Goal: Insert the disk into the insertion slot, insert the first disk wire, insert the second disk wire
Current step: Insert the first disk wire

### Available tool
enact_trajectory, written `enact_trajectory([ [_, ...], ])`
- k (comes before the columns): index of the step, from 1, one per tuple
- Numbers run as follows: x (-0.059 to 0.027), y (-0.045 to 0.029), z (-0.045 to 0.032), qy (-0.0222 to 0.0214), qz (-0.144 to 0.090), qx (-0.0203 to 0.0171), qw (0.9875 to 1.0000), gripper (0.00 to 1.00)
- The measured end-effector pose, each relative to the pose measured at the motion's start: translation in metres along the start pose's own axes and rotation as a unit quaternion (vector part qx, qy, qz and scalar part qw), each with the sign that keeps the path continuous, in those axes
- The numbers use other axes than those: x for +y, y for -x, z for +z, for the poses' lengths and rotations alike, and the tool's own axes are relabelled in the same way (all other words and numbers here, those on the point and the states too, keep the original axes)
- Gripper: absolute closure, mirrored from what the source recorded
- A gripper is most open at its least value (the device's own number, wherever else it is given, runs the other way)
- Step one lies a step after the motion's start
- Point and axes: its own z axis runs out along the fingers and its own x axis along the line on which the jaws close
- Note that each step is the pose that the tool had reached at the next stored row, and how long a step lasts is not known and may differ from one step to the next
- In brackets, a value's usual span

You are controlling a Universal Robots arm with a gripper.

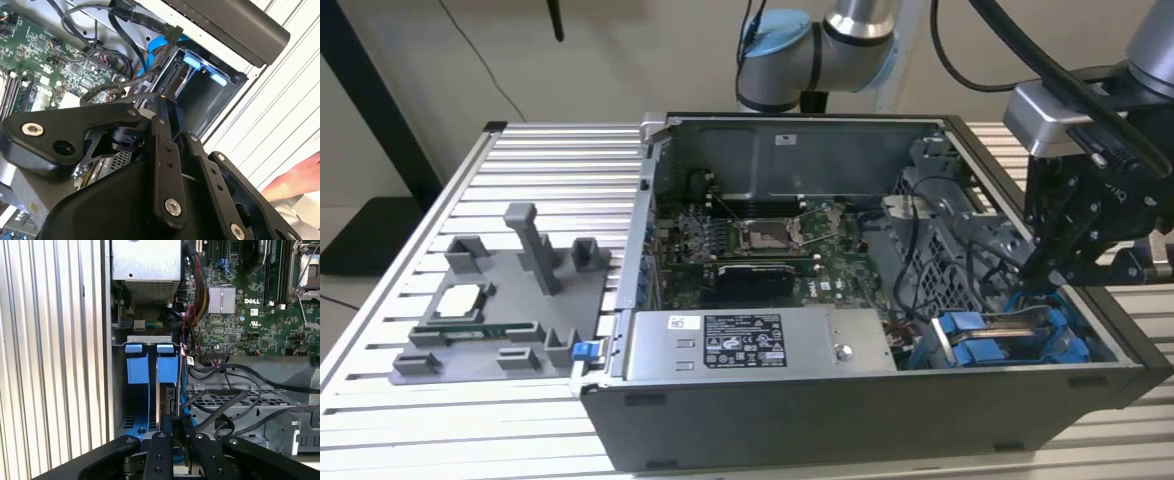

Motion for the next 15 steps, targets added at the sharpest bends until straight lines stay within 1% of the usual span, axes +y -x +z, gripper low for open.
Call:
enact_trajectory([
  [4, -0.0016, -0.0008, 0.0016, 0.0011, 0.003, 0.0002, 1.0, 1.0],
  [6, -0.0023, -0.001, 0.0025, 0.0023, 0.004, 0.0003, 1.0, 1.0],
  [7, -0.0027, -0.0012, 0.003, 0.0036, 0.005, 0.0004, 1.0, 1.0],
  [11, -0.0055, -0.0015, 0.005, 0.0112, 0.005, 0.0004, 0.9999, 1.0],
  [13, -0.0072, -0.0019, 0.006, 0.0129, 0.006, -0.0004, 0.9999, 1.0],
  [15, -0.0091, -0.0021, 0.0073, 0.0145, 0.006, -0.0019, 0.9999, 1.0],
])
